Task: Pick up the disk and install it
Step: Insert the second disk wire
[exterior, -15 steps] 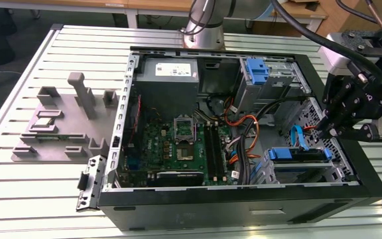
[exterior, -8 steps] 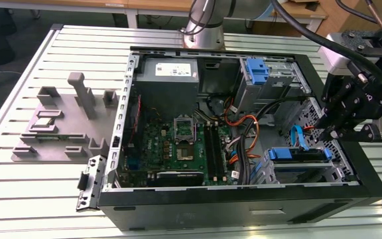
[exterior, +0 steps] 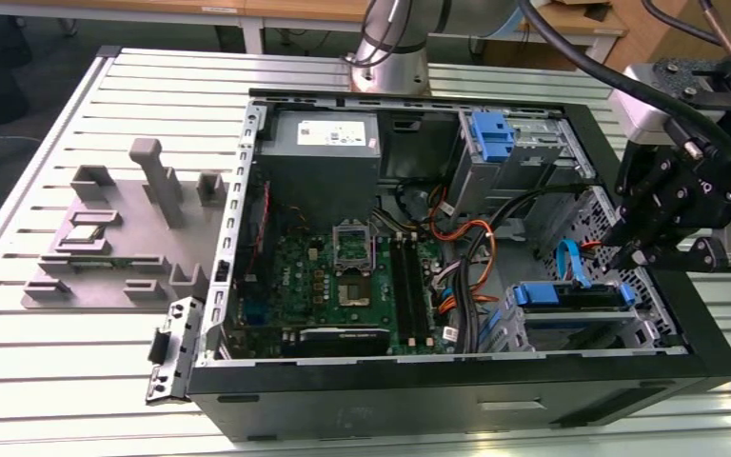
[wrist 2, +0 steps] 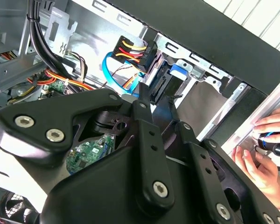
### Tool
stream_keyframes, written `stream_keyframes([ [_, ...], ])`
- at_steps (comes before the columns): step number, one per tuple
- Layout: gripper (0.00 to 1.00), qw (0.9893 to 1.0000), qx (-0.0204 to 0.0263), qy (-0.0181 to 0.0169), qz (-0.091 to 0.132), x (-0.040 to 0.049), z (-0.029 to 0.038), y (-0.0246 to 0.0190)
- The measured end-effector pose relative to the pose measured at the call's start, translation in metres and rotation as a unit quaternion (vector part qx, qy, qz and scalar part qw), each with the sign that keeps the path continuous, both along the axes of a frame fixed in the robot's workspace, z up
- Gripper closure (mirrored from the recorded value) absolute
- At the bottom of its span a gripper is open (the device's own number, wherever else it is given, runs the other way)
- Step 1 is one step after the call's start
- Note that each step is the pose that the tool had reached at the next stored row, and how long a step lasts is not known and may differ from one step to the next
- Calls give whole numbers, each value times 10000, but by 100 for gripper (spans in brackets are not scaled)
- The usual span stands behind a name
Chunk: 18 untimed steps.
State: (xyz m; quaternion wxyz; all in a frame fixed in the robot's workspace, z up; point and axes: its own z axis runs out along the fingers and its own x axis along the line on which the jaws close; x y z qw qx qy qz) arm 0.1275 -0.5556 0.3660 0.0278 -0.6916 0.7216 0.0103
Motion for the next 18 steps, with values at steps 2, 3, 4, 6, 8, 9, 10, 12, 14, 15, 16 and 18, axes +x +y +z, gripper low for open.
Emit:
stream_keyframes([
  [2,69,10000,0,0,0,1,0,0],
  [3,69,10000,0,0,0,4,-1,0],
  [4,69,10000,1,0,1,7,-2,1],
  [6,69,10000,0,0,0,13,-3,1],
  [8,69,10000,0,0,0,14,-4,1],
  [9,69,10000,0,0,-1,15,-4,1],
  [10,69,10000,0,0,0,15,-4,1],
  [12,69,10000,2,0,0,15,-7,3],
  [14,69,10000,1,0,0,19,-9,8],
  [15,69,10000,1,0,0,21,-10,10],
  [16,69,10000,1,0,0,22,-12,12],
  [18,69,10000,0,0,1,30,-15,16],
])
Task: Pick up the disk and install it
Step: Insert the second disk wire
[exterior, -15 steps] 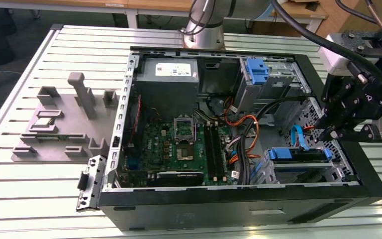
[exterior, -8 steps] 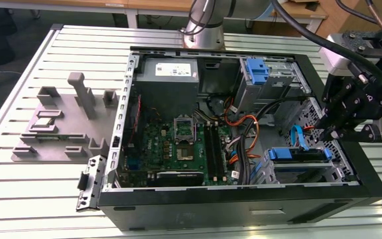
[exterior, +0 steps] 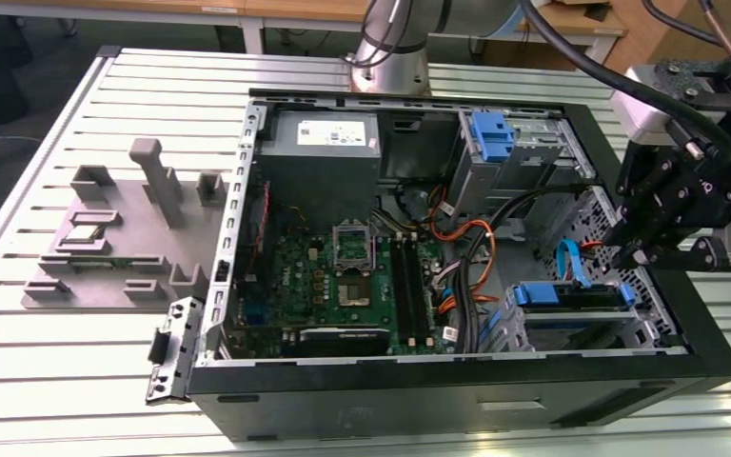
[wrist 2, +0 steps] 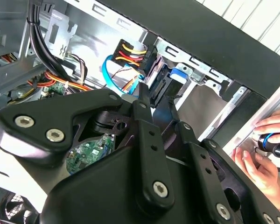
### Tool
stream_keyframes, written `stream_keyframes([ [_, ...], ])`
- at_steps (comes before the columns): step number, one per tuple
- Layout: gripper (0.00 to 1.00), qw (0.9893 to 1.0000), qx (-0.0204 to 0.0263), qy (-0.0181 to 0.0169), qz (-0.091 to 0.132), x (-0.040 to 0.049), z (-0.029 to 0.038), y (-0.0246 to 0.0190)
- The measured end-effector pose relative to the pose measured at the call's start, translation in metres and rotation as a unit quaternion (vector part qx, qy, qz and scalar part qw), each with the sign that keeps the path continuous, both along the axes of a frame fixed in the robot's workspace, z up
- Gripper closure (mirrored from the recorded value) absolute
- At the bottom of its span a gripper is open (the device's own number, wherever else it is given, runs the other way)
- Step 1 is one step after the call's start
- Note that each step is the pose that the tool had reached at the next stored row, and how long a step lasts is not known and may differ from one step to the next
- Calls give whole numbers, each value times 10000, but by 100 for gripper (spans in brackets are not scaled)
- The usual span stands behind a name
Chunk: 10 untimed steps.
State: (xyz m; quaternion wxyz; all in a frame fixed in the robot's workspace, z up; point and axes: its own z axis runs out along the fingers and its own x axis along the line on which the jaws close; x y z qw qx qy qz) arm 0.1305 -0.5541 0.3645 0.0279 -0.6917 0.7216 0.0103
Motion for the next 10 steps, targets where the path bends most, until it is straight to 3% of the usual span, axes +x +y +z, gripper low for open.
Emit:
stream_keyframes([
  [10,69,10000,0,0,-1,51,-19,22],
])
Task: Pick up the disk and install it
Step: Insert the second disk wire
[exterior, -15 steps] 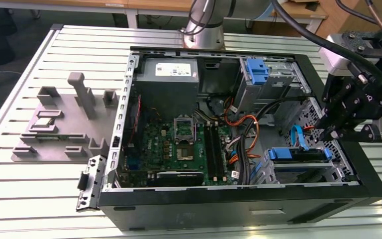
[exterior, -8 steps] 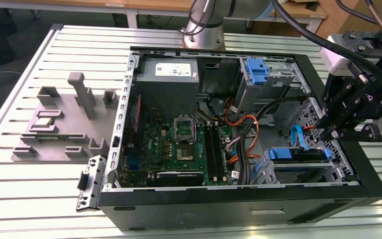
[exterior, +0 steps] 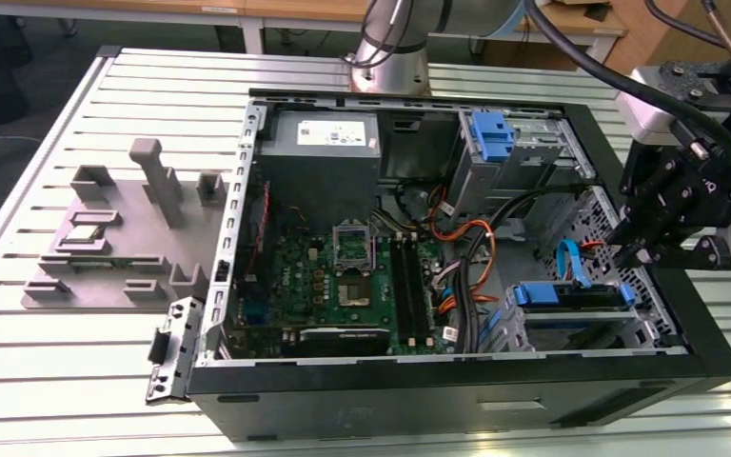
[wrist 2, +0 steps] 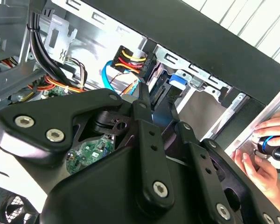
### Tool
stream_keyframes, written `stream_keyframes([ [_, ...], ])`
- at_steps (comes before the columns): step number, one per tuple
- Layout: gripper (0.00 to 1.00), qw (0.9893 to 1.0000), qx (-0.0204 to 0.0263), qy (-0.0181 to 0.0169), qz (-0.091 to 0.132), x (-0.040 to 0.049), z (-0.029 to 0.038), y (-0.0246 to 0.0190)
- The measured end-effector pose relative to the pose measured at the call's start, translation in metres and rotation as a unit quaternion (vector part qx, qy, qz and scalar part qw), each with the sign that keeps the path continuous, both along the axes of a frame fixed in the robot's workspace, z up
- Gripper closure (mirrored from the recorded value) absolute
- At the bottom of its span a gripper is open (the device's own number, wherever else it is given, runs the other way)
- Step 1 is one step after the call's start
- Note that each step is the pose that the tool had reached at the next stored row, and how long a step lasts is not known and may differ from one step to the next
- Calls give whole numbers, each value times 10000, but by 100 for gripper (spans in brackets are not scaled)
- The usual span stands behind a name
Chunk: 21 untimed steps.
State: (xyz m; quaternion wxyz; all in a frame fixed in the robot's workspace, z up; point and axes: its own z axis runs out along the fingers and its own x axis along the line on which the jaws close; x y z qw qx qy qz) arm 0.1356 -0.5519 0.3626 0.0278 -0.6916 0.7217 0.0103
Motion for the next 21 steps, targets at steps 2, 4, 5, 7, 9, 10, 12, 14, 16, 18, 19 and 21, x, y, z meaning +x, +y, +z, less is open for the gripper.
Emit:
stream_keyframes([
  [2,69,10000,-1,0,1,6,0,1],
  [4,69,10000,0,0,1,20,-5,3],
  [5,69,10000,0,0,0,25,-8,5],
  [7,69,10000,0,0,1,38,-13,7],
  [9,69,10000,0,0,1,55,-20,9],
  [10,69,10000,0,0,1,61,-23,11],
  [12,69,10000,0,0,0,71,-30,14],
  [14,69,10000,0,0,0,80,-36,17],
  [16,69,10000,0,0,1,88,-42,20],
  [18,69,10000,0,0,1,95,-44,23],
  [19,69,10000,0,0,0,97,-45,24],
  [21,69,10000,1,0,0,100,-47,27],
])
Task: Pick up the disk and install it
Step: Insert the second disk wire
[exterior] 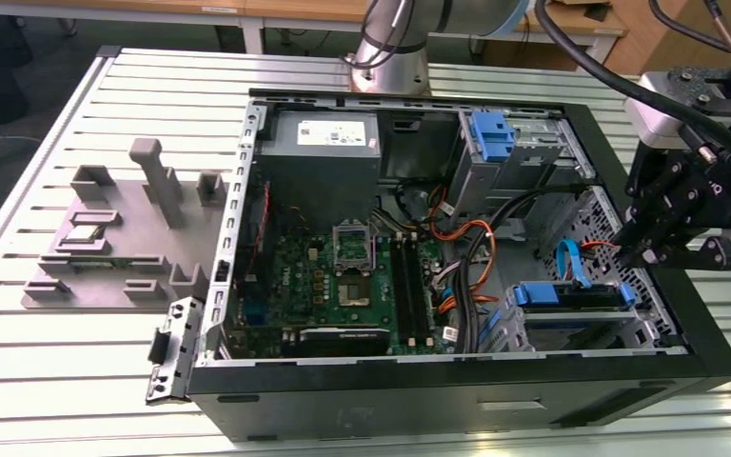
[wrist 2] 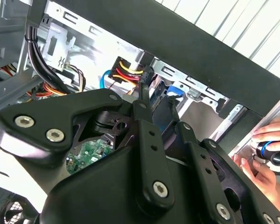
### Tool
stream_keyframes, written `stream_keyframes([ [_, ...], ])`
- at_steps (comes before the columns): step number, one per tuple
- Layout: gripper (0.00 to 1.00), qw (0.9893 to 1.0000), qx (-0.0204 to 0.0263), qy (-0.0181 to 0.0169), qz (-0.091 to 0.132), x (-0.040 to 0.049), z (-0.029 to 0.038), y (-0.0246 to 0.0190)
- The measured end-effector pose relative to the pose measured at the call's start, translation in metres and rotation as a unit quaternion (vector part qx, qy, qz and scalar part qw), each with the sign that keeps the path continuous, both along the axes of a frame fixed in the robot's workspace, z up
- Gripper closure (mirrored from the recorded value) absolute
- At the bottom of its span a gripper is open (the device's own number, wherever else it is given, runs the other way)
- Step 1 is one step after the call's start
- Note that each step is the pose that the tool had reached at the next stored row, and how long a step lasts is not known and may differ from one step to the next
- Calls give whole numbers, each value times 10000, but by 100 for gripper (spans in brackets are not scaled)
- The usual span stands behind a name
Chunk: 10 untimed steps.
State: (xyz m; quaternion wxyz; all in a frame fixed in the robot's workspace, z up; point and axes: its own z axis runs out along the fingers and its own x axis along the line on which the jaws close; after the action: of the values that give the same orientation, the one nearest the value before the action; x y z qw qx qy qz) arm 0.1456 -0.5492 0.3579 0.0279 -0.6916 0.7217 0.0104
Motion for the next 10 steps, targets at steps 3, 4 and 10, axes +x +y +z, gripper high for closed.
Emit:
stream_keyframes([
  [3,69,10000,-1,0,0,4,-4,9],
  [4,69,10000,0,0,0,5,-8,13],
  [10,69,10000,0,0,0,6,-19,59],
])
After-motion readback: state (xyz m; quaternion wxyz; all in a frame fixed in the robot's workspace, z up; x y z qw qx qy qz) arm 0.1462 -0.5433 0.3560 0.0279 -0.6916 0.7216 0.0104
